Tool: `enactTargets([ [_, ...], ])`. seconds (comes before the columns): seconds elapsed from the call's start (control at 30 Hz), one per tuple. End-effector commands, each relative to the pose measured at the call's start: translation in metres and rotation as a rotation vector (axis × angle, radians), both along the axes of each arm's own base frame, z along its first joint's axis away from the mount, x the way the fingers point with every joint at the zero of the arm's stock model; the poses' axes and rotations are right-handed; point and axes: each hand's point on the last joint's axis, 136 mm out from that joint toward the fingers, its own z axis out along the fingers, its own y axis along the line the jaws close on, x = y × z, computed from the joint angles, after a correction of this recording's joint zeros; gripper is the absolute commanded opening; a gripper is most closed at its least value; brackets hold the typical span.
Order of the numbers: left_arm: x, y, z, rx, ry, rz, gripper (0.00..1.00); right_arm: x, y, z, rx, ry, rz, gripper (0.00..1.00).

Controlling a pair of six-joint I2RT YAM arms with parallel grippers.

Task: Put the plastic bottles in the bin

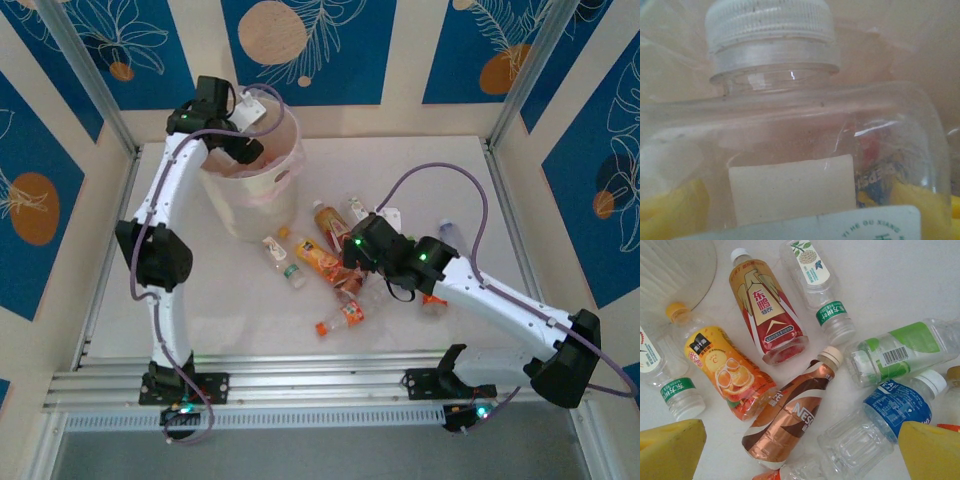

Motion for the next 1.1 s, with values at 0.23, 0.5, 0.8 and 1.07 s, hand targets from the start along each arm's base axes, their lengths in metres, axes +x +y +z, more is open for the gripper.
enactTargets([
  [0.23, 0.007, 0.012, -0.034, 0.128, 0.052, 0.019, 0.91, 0.003, -0.004, 0.007, 0.013, -0.004, -0.04, 0.99],
  [0.5, 0.015, 0.019, -0.033, 0.182, 0.02, 0.063, 1.0, 0.005, -0.003, 0.006, 0.011, -0.003, -0.041, 0.99],
  [0.8, 0.013, 0.015, 0.02, 0.133, -0.093, 0.11, 1.0, 0.007, -0.001, 0.008, 0.003, -0.007, -0.029, 0.99],
  [1.07, -0.014, 0.007, 0.098, 0.006, -0.227, 0.131, 0.99, 0.006, -0.004, 0.006, 0.004, -0.01, -0.031, 0.99],
])
